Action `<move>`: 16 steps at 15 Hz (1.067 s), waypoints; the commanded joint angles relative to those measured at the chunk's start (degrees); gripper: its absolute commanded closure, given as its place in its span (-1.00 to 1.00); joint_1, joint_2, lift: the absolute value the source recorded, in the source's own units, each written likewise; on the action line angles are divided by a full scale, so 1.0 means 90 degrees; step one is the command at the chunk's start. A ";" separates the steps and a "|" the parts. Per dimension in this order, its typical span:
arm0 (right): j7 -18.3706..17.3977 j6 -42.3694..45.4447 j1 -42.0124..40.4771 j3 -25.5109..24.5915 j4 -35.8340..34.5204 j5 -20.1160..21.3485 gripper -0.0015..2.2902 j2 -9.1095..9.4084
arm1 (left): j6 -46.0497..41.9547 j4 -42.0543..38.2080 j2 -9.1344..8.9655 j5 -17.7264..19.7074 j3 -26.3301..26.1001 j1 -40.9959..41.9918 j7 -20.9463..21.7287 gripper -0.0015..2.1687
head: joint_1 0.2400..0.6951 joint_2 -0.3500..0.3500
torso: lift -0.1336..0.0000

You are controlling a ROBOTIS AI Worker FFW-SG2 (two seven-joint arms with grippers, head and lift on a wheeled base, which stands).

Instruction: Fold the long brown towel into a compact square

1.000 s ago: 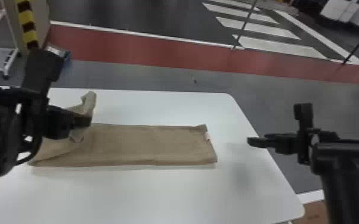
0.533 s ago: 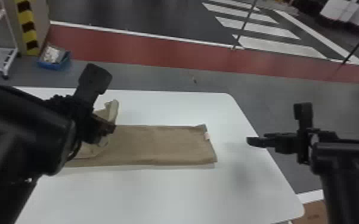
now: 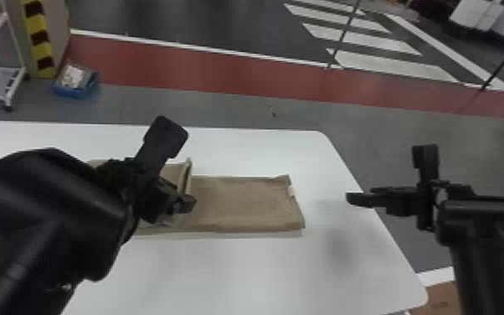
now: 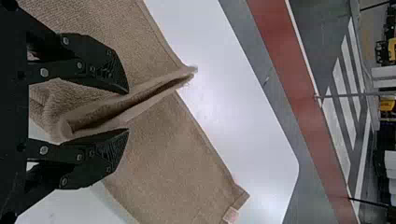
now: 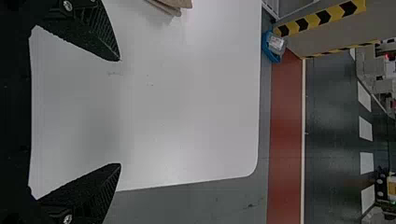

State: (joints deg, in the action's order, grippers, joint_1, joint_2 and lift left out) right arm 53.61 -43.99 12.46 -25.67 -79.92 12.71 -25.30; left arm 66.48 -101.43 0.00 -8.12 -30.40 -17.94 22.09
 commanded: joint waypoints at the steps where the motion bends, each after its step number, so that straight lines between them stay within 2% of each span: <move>1: 0.0010 -0.0166 -0.0008 -0.0028 -0.0046 -0.0094 -0.93 0.0008 | 0.0011 -0.0497 -0.0017 -0.0055 -0.0001 0.0314 0.0046 -0.96 | 1.00 -1.00 | -0.85; 4: 0.0039 -0.0752 -0.0223 0.0011 -0.0749 -0.0426 -0.93 0.0077 | -0.0008 -0.0761 -0.0017 -0.0045 0.0478 0.0578 0.0173 -0.94 | 1.00 -1.00 | -0.85; 8: -0.0087 -0.3018 -0.0321 0.0411 -0.2195 -0.0983 -0.93 0.0360 | -0.0047 -0.1015 -0.0017 0.0003 0.1786 0.0988 0.0710 -0.93 | 1.00 -1.00 | -0.85; 10: -0.0419 -0.4112 -0.0086 0.0811 -0.2673 -0.1129 -0.93 0.0614 | -0.0301 -0.1103 -0.0017 0.0042 0.2451 0.1203 0.0954 -0.92 | 1.00 -1.00 | -0.85; 12: -0.0732 -0.4620 0.0119 0.1241 -0.2917 -0.1139 -0.93 0.1063 | -0.0516 -0.1093 -0.0017 0.0052 0.3290 0.1222 0.1198 -0.92 | 1.00 -0.98 | -0.85; 13: -0.0908 -0.4659 0.0207 0.1515 -0.2947 -0.1100 -0.93 0.1278 | -0.0614 -0.1044 -0.0017 0.0062 0.3681 0.1222 0.1345 -0.92 | 1.00 -0.88 | -0.85; 14: -0.1005 -0.4659 0.0314 0.1720 -0.2947 -0.1012 -0.93 0.1551 | -0.0614 -0.1054 -0.0017 0.0140 0.3984 0.1222 0.1384 -0.92 | 1.00 -0.64 | -0.85; 16: -0.1269 -0.4639 0.0480 0.2218 -0.2927 -0.0865 -0.93 0.1883 | -0.0672 -0.1063 -0.0017 0.0492 0.4423 0.1349 0.1413 -0.92 | 1.00 -0.39 | -0.85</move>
State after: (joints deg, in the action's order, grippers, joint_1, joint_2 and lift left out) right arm 42.84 -85.89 15.69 -8.83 -106.32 3.97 -10.58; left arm 60.75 -110.94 0.00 -5.70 6.40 -6.49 34.76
